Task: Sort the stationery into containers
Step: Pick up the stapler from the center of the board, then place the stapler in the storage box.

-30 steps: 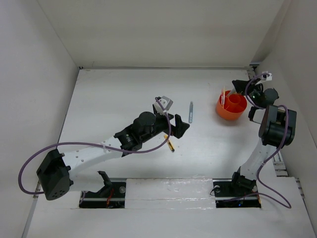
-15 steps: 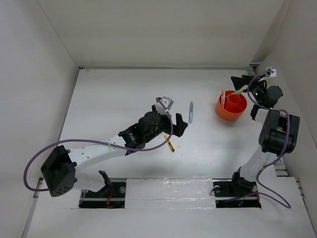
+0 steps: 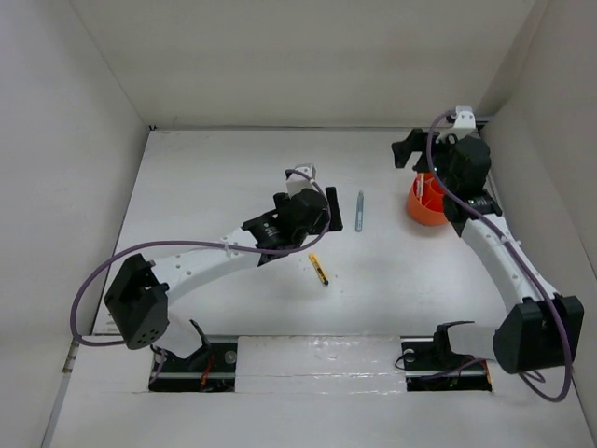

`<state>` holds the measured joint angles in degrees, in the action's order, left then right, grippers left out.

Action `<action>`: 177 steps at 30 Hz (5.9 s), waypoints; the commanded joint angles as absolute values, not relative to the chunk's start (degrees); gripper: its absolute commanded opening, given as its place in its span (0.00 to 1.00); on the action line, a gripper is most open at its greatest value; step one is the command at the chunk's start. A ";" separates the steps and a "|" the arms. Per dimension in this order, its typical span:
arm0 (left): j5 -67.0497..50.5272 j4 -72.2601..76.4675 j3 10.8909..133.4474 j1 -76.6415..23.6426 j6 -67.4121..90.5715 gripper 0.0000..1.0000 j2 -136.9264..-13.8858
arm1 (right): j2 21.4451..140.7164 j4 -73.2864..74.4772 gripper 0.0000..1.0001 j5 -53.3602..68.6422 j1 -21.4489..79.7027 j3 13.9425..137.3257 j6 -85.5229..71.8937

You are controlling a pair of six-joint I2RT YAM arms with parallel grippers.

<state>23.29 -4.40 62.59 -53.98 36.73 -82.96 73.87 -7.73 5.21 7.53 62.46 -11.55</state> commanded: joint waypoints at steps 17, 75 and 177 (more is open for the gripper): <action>28.65 -30.92 62.31 -37.71 64.92 1.00 -86.65 | 74.70 4.04 0.98 8.86 26.54 56.95 -6.59; 23.64 -32.96 67.76 -37.79 80.95 0.15 -108.11 | 75.41 -1.14 0.87 18.90 27.16 54.23 -7.64; 12.75 20.13 47.20 -62.05 20.74 1.00 -71.10 | 75.23 -22.55 0.00 26.52 -21.69 51.16 -10.17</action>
<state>14.70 19.86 45.34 -61.82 19.22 -70.11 74.59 -12.84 22.06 -18.26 51.94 -9.06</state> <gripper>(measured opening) 0.997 0.387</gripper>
